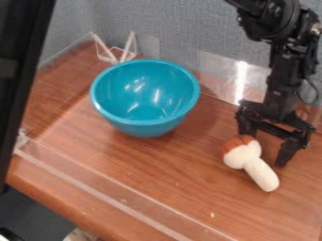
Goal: Put the mushroom in the blue bowl
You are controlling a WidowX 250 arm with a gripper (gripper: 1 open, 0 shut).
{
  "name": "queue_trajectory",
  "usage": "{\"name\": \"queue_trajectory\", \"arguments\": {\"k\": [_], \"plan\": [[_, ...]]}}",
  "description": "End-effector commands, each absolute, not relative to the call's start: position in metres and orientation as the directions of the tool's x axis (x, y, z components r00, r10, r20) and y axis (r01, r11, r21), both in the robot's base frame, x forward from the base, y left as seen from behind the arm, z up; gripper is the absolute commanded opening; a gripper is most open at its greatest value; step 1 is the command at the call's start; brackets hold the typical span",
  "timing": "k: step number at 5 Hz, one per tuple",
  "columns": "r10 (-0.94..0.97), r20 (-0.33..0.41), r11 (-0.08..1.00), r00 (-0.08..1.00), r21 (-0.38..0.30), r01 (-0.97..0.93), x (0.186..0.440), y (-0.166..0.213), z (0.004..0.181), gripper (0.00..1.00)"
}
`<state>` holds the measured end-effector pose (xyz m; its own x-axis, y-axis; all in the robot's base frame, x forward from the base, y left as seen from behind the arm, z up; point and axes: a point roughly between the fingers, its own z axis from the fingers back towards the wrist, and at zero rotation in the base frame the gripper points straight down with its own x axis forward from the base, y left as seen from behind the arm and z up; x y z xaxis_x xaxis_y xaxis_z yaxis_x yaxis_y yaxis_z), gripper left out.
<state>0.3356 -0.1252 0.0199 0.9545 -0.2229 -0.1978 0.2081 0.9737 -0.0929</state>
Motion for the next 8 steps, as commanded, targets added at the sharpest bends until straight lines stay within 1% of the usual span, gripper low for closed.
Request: {"name": "queue_trajectory", "arguments": {"k": [1,2,3,4,5,6,7,8], "plan": [[-0.183,-0.248,0.982,0.951,-0.093,0.165,0.324,-0.115,0.007,0.00],[-0.183,-0.243,0.982,0.953,-0.097,0.164,0.322,-0.115,0.010,0.00],[-0.182,-0.226,0.981,0.957,-0.104,0.162,0.315,-0.112,0.021,0.00],[-0.194,-0.192,0.978,0.962,-0.114,0.175,0.313,-0.111,0.045,0.00],[-0.203,-0.149,0.975,0.968,-0.123,0.186,0.310,-0.106,0.077,0.00],[-0.180,-0.074,0.977,0.981,-0.128,0.169,0.307,-0.082,0.122,0.00],[-0.183,-0.023,0.977,0.983,-0.119,0.179,0.295,-0.065,0.135,1.00],[-0.239,-0.012,0.965,0.971,-0.118,0.236,0.289,-0.088,0.124,1.00]]}}
